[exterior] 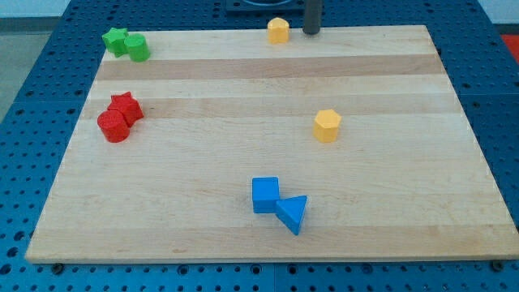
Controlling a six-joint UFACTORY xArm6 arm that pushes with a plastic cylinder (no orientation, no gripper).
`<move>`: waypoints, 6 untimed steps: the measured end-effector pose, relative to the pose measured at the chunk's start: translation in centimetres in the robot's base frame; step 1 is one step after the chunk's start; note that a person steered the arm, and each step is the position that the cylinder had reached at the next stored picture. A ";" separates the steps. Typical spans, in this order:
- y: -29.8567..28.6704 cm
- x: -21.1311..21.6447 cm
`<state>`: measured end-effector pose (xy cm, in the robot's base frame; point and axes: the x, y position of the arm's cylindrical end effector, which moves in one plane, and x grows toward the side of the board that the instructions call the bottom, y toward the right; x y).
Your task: Point at the blue cube
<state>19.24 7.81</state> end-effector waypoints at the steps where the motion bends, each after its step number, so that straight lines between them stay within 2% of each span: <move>1: -1.6 -0.1; 3: -4.1 0.1; 5: -3.9 1.3; 6: -1.0 6.4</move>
<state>25.62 6.86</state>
